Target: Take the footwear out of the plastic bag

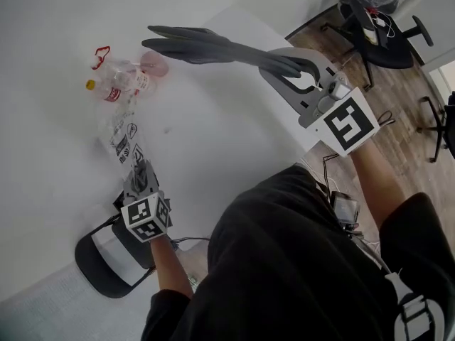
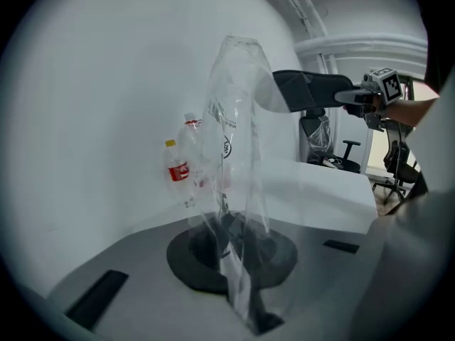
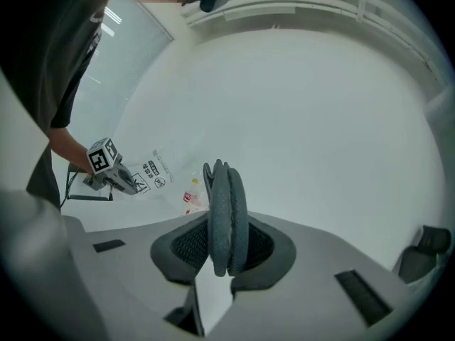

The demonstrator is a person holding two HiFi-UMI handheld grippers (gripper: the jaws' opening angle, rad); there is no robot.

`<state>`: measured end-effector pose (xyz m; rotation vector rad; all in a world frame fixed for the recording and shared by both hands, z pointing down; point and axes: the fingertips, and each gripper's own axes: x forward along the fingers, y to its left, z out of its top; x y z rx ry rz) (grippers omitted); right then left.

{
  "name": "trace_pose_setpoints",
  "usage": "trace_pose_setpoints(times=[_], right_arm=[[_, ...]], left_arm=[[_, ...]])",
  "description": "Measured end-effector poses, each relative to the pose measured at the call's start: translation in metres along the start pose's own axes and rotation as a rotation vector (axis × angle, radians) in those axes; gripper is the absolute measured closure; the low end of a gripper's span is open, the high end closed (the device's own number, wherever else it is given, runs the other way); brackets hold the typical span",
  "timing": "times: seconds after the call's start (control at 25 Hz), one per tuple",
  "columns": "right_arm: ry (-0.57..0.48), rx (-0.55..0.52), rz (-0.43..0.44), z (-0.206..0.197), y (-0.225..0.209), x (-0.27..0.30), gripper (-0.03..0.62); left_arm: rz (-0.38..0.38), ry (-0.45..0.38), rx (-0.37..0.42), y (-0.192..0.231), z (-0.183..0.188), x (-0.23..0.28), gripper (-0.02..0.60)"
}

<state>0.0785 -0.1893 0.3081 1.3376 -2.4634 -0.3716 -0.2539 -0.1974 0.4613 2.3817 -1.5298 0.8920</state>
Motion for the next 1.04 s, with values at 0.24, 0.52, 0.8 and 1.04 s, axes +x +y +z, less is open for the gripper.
trace_pose_setpoints(times=[0.24,0.52,0.8,1.04], right_arm=[[0.119,0.126,0.037,-0.058,0.034,0.002,0.514],[0.138,0.144,0.023,-0.070,0.040,-0.004,0.514],[0.130,0.133,0.029,-0.073,0.037,-0.001,0.514],[0.132,0.127,0.031,-0.069,0.034,-0.004,0.514]], left_arm=[[-0.082,0.068,-0.023,-0.040,-0.027,0.011,0.557],[-0.104,0.096,-0.030,-0.048,-0.043,0.011,0.557],[-0.113,0.107,-0.025,-0.053,-0.046,0.016,0.557],[-0.121,0.107,-0.021,-0.056,-0.042,0.013,0.557]])
